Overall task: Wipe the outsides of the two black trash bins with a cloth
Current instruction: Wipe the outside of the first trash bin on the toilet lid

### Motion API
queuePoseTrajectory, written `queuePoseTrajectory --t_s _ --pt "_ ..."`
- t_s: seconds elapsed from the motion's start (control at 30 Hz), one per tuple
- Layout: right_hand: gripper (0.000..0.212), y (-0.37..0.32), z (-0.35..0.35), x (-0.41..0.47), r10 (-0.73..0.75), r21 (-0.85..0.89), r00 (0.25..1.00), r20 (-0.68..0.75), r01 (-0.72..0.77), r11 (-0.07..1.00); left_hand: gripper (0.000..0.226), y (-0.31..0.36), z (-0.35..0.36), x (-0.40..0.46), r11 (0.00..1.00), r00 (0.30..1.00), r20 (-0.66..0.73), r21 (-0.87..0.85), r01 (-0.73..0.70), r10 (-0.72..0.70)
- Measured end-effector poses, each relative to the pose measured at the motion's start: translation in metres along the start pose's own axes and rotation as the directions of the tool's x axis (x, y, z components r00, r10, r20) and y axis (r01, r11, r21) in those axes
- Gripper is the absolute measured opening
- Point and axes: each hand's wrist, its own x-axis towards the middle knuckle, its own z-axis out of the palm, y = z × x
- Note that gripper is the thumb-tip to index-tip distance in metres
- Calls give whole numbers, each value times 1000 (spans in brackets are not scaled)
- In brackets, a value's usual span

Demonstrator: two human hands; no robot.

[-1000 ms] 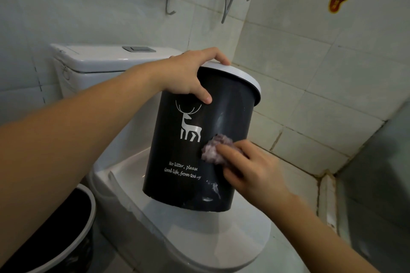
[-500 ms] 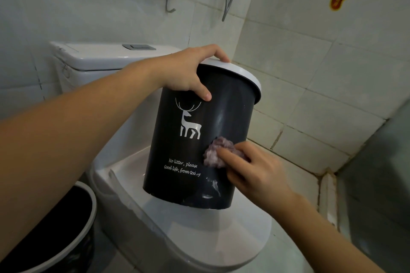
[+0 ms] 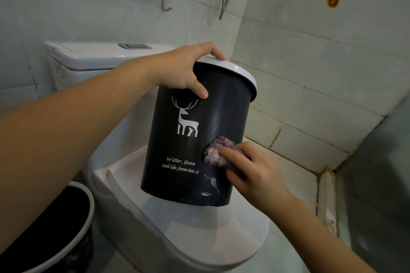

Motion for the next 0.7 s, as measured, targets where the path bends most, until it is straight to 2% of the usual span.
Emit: queuePoseTrajectory --t_s 0.2,0.4,0.53,0.7 --pt "29 1 10 -6 176 92 981 -79 -169 981 78 9 6 4 963 997 -83 271 18 4" --pt "31 -1 11 -5 190 140 979 -70 -179 974 101 12 11 4 935 998 -56 355 12 9" --pt "31 -5 11 -2 169 136 982 -86 -157 978 104 14 7 3 947 998 -52 321 -2 19" --pt "30 -8 10 1 183 145 978 -99 -167 975 98 9 5 4 994 1000 -26 112 9 -7"
